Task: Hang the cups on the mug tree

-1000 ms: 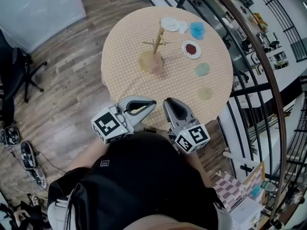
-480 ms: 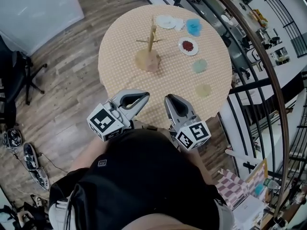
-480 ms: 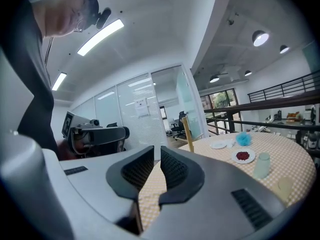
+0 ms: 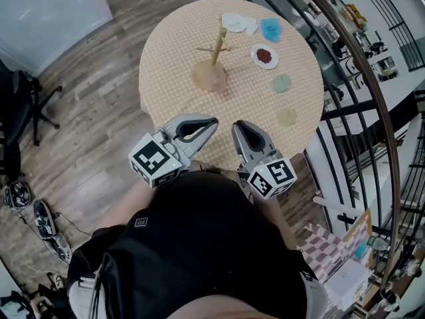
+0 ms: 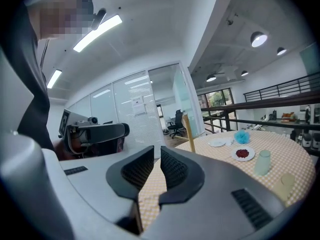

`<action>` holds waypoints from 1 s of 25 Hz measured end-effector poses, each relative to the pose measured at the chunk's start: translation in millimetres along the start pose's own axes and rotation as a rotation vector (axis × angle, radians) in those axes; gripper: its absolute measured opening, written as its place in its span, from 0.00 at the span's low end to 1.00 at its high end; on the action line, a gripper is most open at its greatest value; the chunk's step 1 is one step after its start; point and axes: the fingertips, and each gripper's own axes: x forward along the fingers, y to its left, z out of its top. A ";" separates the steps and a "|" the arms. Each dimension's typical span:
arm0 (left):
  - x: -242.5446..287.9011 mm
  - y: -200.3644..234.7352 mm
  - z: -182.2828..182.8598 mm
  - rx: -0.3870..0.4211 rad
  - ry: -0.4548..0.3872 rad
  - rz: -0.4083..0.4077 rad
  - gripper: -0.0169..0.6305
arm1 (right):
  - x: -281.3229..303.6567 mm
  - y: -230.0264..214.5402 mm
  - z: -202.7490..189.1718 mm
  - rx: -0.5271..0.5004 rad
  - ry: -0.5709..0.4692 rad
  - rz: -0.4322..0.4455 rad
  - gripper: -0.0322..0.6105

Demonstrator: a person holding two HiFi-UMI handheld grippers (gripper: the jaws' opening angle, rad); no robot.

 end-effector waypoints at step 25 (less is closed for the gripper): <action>146.5 -17.9 -31.2 -0.081 0.066 0.139 0.04 | -72.2 -175.2 -4.2 0.015 0.036 0.025 0.13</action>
